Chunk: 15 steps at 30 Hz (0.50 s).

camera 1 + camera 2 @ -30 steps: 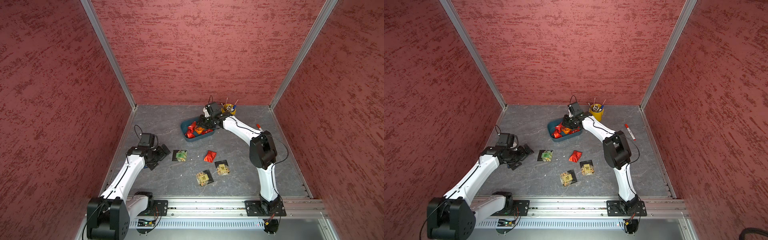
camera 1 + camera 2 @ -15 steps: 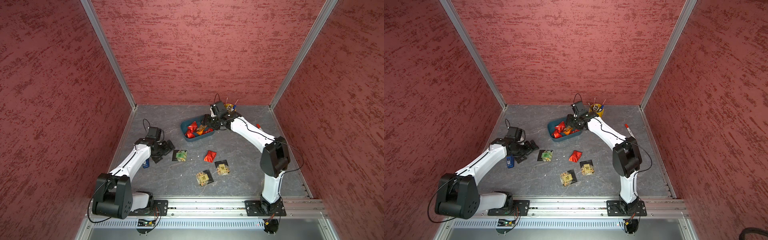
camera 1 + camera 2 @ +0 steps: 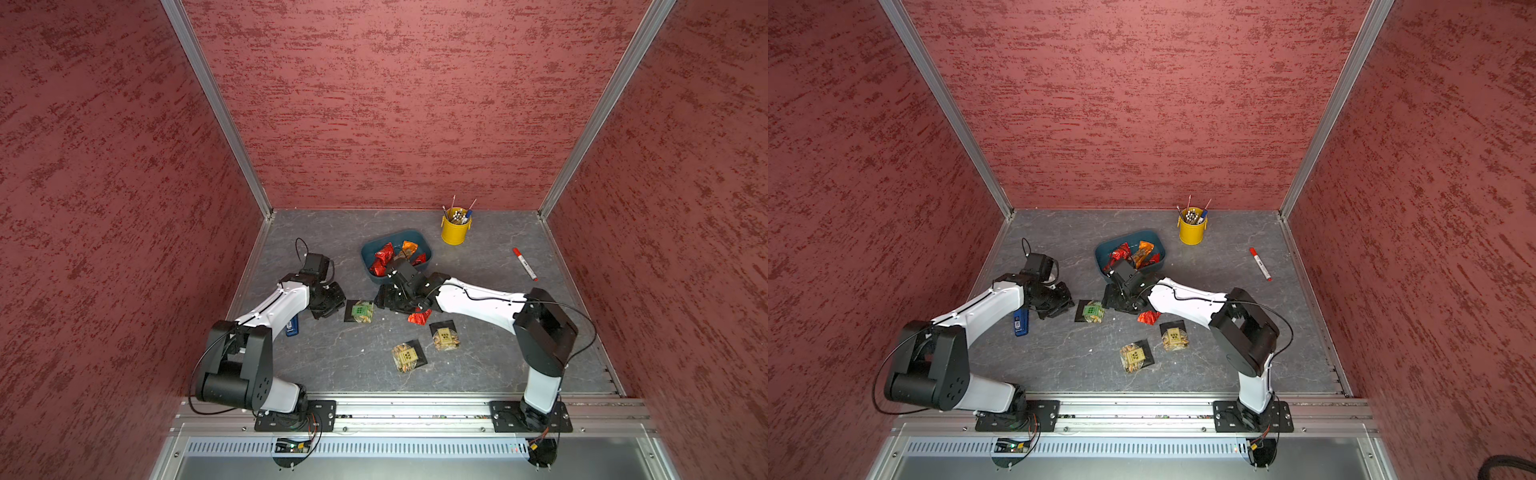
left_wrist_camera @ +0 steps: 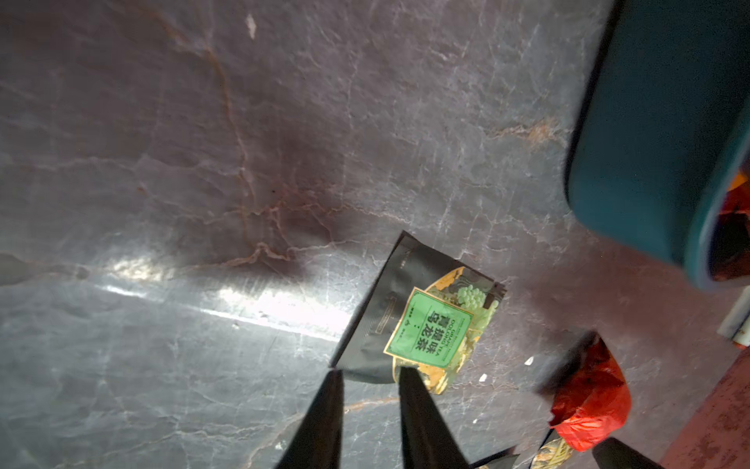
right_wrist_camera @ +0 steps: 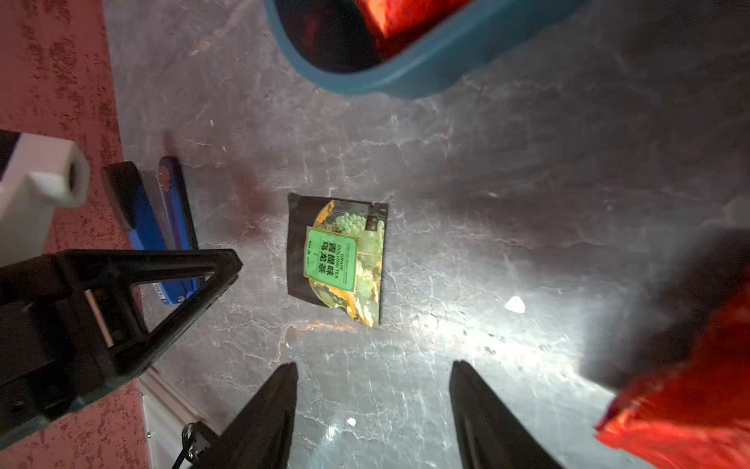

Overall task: Put the tea bags into the storage box
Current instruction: Pick up the tea bag from the center of the board.

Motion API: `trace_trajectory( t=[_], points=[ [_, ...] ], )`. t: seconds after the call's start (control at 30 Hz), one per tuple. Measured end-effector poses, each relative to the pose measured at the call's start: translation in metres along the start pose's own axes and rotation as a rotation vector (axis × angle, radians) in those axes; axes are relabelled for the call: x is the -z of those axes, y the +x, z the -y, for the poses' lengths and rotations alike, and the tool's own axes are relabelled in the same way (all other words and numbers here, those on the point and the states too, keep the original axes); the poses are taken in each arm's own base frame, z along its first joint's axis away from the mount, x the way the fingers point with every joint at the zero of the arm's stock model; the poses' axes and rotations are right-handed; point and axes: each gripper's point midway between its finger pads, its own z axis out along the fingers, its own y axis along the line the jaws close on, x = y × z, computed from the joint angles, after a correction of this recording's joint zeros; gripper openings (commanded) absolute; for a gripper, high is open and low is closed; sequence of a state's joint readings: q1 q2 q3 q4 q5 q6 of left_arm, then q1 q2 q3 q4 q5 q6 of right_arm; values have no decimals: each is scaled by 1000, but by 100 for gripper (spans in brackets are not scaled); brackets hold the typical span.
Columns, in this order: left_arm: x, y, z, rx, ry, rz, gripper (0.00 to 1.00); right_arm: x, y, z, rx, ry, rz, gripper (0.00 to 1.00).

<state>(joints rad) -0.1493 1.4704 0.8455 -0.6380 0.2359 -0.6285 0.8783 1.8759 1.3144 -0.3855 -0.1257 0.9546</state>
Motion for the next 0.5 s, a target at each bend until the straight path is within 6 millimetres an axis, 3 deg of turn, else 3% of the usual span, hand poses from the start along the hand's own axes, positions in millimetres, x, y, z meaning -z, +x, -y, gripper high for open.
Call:
trace_trajectory(
  t=[0.13, 0.5],
  points=[
    [-12, 0, 0, -4, -15, -34, 1, -15, 2, 0, -39, -18, -5, 64],
    [-31, 3, 8, -21, -13, -80, 0, -26, 5, -12, -81, -86, -11, 64]
  ],
)
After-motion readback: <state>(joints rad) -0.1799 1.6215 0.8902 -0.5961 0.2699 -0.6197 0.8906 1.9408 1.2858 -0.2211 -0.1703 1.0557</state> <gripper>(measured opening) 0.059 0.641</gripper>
